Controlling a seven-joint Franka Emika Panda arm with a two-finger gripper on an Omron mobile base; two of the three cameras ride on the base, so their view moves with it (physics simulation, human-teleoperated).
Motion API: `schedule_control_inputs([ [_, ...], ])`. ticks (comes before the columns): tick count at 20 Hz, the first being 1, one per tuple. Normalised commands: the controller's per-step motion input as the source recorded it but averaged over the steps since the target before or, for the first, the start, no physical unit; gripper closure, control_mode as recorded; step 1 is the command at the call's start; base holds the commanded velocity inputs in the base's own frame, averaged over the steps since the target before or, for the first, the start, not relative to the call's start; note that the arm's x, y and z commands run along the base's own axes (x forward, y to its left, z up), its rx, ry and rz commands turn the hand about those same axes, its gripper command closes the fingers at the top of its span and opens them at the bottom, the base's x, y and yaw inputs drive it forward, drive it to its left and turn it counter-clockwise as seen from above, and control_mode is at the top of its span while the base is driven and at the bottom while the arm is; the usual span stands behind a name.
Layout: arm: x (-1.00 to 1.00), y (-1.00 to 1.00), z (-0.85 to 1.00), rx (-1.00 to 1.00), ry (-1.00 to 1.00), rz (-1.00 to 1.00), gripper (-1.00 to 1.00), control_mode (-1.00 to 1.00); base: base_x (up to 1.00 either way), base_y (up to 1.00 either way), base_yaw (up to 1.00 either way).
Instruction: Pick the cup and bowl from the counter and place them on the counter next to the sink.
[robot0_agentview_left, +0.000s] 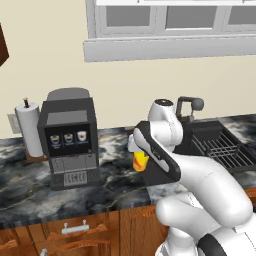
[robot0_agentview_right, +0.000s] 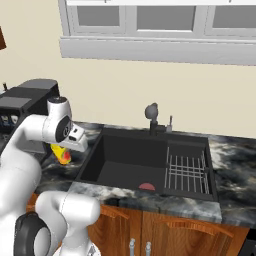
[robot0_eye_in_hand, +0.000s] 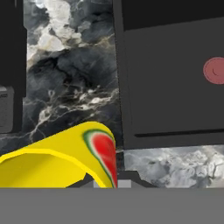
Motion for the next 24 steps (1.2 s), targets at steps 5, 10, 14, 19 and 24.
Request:
schedule_control_inputs([
  [5, 0.22, 0.17, -0.12, 0.00, 0.11, -0.01, 1.00, -1.00, 0.00, 0.00, 0.00],
  [10, 0.23, 0.04, -0.31, 0.00, 0.03, -0.05, 1.00, -1.00, 0.00, 0.00, 0.00],
  [14, 0.23, 0.00, -0.42, 0.00, 0.00, -0.07, 1.00, -1.00, 0.00, 0.00, 0.00],
  [19, 0.12, 0.00, -0.48, 0.00, 0.00, -0.07, 1.00, -1.00, 0.00, 0.00, 0.00],
  [24, 0.07, 0.02, -0.42, 0.00, 0.00, -0.07, 1.00, -1.00, 0.00, 0.00, 0.00],
])
